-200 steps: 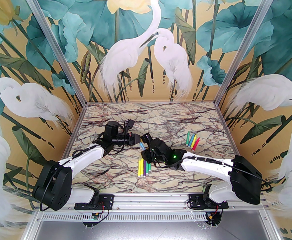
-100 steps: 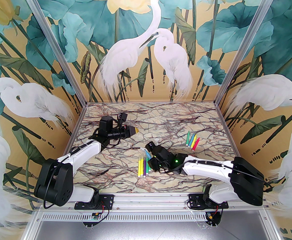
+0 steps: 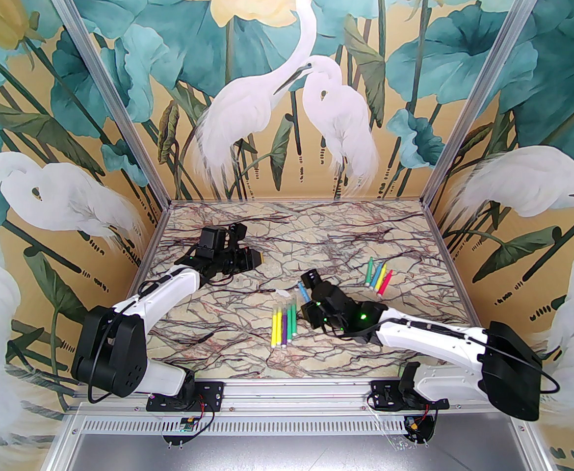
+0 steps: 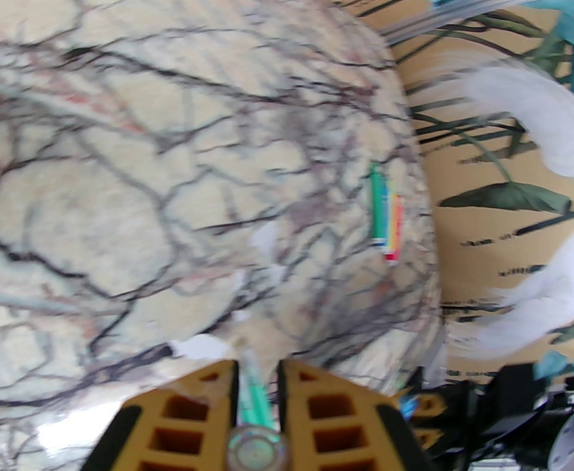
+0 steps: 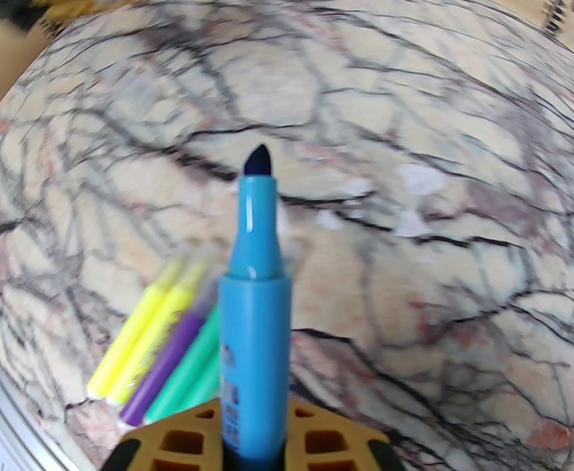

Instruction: Open the pen caps

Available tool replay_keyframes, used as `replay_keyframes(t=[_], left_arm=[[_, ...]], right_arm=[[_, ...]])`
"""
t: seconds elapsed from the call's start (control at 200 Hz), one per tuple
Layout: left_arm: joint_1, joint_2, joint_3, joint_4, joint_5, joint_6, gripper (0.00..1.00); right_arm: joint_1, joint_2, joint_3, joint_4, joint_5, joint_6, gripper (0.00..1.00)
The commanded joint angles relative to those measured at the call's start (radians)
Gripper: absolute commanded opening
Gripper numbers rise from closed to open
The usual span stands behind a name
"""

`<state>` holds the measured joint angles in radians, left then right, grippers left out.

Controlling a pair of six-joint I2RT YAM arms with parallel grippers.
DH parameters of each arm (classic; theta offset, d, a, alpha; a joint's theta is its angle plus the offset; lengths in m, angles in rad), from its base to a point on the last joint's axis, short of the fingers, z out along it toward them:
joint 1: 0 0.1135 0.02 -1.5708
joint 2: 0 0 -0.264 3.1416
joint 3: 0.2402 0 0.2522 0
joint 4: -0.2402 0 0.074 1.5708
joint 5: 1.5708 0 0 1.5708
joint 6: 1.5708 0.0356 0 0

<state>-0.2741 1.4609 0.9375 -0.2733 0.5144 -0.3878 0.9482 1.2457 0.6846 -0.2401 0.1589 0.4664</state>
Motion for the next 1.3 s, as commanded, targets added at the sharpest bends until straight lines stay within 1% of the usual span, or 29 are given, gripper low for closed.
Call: replay_keyframes(t=[0.0, 0.295, 0.565, 0.72, 0.82, 0.975, 1.2, 1.295], left_arm=[[0.003, 0.028, 0.038, -0.084, -0.087, 0.056, 0.00], [0.002, 0.061, 0.059, -0.154, -0.171, 0.087, 0.00], [0.001, 0.076, 0.095, -0.249, -0.301, 0.128, 0.00], [-0.008, 0.107, 0.110, -0.272, -0.325, 0.131, 0.00], [-0.024, 0.136, 0.132, -0.304, -0.359, 0.143, 0.00], [-0.052, 0.180, 0.166, -0.351, -0.427, 0.156, 0.00], [-0.071, 0.242, 0.203, -0.390, -0.467, 0.153, 0.00], [-0.081, 0.270, 0.219, -0.410, -0.488, 0.153, 0.00]], right_arm=[[-0.033, -0.063, -0.021, -0.030, 0.059, 0.050, 0.00], [-0.147, -0.187, -0.052, -0.113, 0.143, 0.100, 0.01], [-0.259, -0.280, -0.077, -0.181, 0.177, 0.106, 0.02], [-0.333, -0.302, -0.092, -0.203, 0.166, 0.112, 0.02], [-0.407, -0.293, -0.098, -0.229, 0.167, 0.136, 0.02], [-0.525, -0.292, -0.123, -0.223, 0.122, 0.137, 0.02], [-0.676, -0.292, -0.151, -0.214, 0.075, 0.136, 0.02], [-0.730, -0.293, -0.172, -0.180, 0.032, 0.139, 0.02]])
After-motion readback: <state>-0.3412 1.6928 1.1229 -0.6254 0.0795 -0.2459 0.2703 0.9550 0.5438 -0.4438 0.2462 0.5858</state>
